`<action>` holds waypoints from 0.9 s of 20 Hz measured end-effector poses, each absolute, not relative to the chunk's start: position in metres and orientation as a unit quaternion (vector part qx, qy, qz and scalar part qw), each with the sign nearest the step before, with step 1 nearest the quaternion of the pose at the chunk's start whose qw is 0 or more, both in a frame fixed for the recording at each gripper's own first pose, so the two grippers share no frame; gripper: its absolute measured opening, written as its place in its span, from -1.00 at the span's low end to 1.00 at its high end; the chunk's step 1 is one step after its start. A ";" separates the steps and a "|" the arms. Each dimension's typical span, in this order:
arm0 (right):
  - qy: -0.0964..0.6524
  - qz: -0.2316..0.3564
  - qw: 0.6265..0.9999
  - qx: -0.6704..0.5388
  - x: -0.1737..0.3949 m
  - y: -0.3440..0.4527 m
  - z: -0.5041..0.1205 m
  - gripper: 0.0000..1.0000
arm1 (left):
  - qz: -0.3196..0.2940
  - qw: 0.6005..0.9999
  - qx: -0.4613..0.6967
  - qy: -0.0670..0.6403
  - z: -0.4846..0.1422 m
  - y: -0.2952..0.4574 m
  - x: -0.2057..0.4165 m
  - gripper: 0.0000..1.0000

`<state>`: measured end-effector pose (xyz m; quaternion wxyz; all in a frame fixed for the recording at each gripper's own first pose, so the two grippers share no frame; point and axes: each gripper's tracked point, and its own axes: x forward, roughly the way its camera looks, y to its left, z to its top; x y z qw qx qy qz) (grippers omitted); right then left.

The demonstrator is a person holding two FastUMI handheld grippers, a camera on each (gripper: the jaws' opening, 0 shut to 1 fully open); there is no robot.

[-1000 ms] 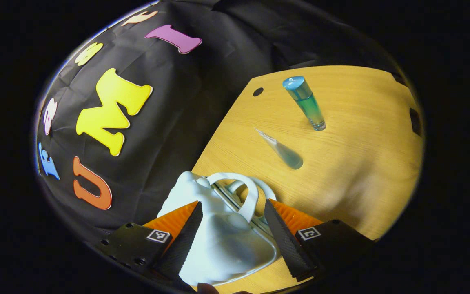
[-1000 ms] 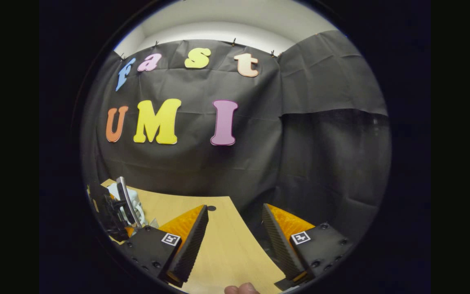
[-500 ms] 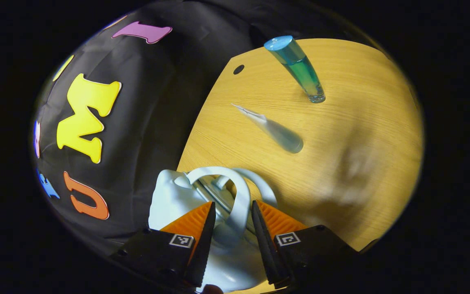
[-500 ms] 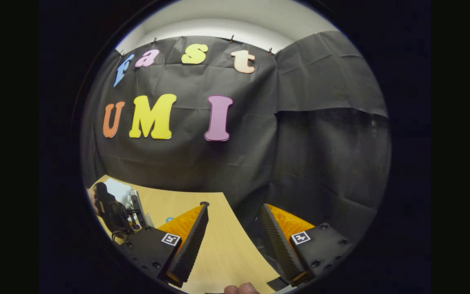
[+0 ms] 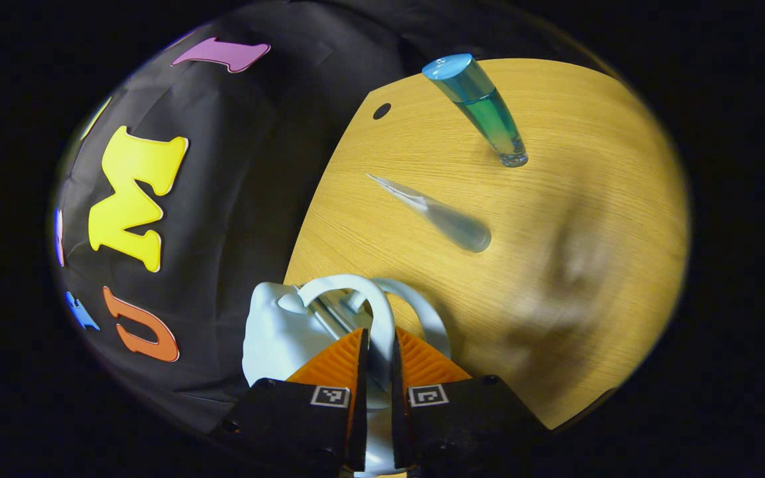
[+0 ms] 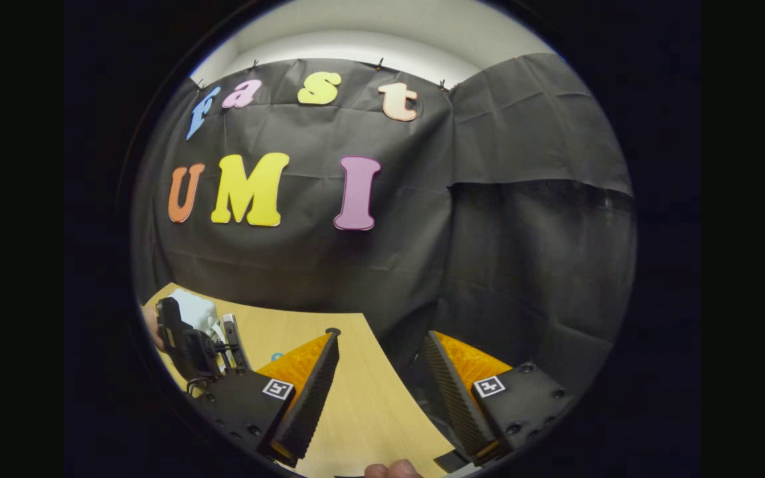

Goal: First open the suitcase, pack the skin care products into it, and then close the suitcase.

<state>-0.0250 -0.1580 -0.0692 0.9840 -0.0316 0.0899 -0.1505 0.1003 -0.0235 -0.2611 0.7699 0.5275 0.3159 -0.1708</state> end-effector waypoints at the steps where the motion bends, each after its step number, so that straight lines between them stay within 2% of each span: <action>1: 0.088 -0.149 0.984 -0.034 -0.026 -0.156 -0.067 0.59 | -0.166 0.776 0.526 0.308 -0.256 -0.023 0.102 -0.67; 6: 0.082 -0.140 0.986 -0.032 -0.026 -0.145 -0.064 0.59 | -0.141 0.825 0.480 0.264 -0.201 -0.003 0.108 -0.92; 11: 0.065 -0.123 0.990 -0.031 -0.020 -0.120 -0.051 0.59 | -0.095 0.890 0.394 0.209 -0.124 0.049 0.111 -0.94; 14: 0.064 -0.105 0.992 -0.032 -0.013 -0.101 -0.050 0.59 | -0.038 0.938 0.306 0.156 -0.076 0.104 0.107 -0.94; 18: 0.064 -0.077 0.994 -0.042 -0.008 -0.069 -0.043 0.59 | 0.021 0.969 0.216 0.118 -0.049 0.191 0.097 -0.94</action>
